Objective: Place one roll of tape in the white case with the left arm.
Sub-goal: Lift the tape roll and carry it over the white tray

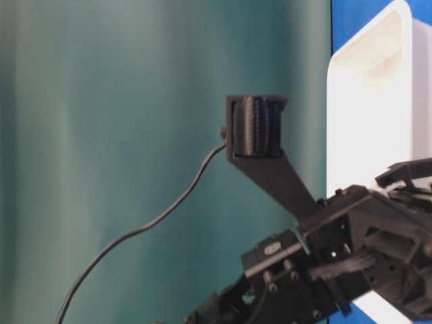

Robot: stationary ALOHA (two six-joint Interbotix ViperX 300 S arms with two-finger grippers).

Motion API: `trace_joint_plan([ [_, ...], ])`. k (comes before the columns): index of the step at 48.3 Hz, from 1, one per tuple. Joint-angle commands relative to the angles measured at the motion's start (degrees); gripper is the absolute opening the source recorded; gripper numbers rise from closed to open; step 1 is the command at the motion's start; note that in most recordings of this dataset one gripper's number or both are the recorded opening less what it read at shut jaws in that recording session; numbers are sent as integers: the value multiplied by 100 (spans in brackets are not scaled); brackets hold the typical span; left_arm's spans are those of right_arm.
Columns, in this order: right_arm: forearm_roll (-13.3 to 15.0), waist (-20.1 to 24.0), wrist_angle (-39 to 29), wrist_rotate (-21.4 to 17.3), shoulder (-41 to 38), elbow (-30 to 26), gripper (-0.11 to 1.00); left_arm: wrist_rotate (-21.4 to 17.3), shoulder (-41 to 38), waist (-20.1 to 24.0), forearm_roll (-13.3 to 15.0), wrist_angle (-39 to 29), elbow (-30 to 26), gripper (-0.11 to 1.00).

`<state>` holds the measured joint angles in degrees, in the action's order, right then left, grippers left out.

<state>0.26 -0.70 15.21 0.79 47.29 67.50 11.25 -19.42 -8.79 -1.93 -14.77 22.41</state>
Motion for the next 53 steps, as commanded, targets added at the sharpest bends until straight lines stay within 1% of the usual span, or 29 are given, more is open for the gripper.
trace_joint_plan([
  [1,9,-9,18,-9,-18,-62,-11,0,62,44,-44,-281,-176,69],
  [7,9,-9,18,-9,-18,-62,-11,-44,185,18,-62,-562,-255,31],
  [8,9,-9,18,-9,-18,-62,-11,-44,229,18,-70,-606,-264,27],
  [9,0,-9,18,-18,-18,-62,-11,-44,264,9,-79,-633,-281,25],
  [14,0,-9,18,-26,-35,-62,-11,-62,527,-18,-114,-853,-343,26],
  [20,0,-9,18,-26,-44,-62,-11,-62,896,-18,-149,-1274,-422,26],
  [24,0,-18,18,-26,-44,-62,-11,-62,1151,9,-308,-1582,-510,26],
  [28,0,-9,18,-26,-35,-62,-11,-62,1362,88,-571,-1872,-606,26],
  [29,0,-9,18,-26,-44,-62,-11,-62,1424,141,-686,-1978,-642,26],
  [31,9,-9,18,-35,-44,-62,-11,-62,1494,229,-826,-2092,-668,26],
  [35,0,-9,18,-44,-62,-62,-11,-88,1529,536,-949,-2215,-686,26],
  [39,-9,-9,18,-44,-70,-62,-11,-211,1512,914,-958,-2224,-642,26],
  [44,-18,-9,18,-53,-88,-62,-11,-536,1424,1327,-949,-2118,-571,26],
  [48,-18,-9,18,-53,-105,-53,-11,-712,1301,1573,-932,-1854,-475,26],
  [53,-18,-9,18,-53,-114,-53,-11,-791,1072,1837,-896,-1380,-308,26],
])
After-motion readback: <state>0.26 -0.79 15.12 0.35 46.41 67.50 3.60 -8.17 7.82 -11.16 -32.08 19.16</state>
